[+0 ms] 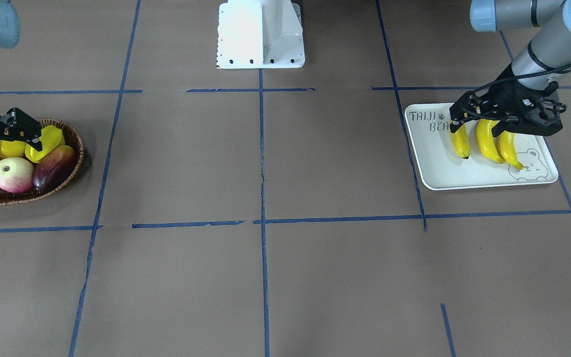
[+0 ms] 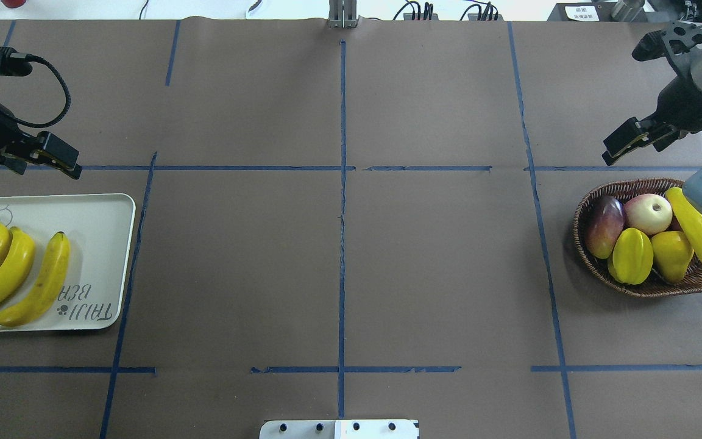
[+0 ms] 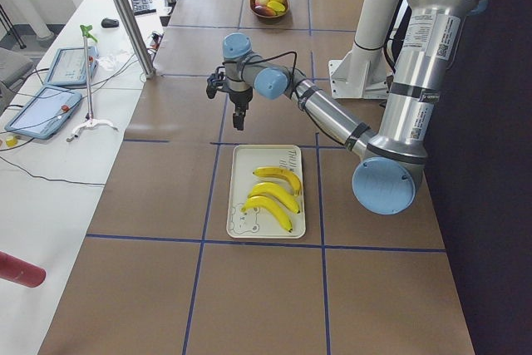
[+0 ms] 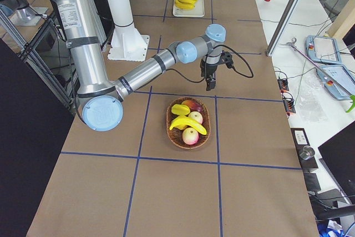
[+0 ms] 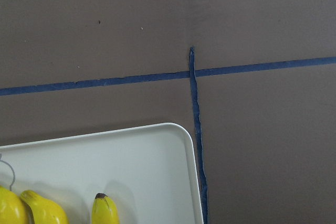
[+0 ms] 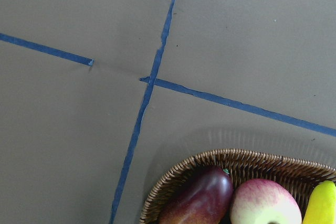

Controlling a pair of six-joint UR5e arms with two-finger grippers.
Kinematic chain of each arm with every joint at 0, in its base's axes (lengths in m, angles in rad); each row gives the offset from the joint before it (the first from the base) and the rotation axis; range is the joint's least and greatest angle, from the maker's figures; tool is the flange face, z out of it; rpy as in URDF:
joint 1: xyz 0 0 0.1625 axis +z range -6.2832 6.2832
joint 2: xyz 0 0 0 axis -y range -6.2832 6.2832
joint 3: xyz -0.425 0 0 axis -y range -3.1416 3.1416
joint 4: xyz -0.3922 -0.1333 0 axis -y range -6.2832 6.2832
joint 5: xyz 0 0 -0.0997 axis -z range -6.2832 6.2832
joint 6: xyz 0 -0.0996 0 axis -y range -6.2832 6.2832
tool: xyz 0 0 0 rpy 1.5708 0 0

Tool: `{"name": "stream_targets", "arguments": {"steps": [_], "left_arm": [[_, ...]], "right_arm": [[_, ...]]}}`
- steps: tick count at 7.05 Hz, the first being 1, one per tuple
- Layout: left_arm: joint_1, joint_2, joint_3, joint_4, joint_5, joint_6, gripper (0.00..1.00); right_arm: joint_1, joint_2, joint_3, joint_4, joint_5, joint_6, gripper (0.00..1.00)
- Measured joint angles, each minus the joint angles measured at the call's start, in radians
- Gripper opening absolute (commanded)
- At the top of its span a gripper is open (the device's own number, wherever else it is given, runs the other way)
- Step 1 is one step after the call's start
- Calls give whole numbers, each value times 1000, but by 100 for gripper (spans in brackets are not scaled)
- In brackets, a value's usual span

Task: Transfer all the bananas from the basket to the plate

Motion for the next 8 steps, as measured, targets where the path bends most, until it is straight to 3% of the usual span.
{"name": "stream_targets", "arguments": {"steps": [4,8], "left_arm": [[2,1,1,-12,2,2,100],[5,2,5,-13,3,4,100]], "right_arm": [[-5,30,-6,16,1,63,100],[14,-1,-60,19,-1,-102,100]]}}
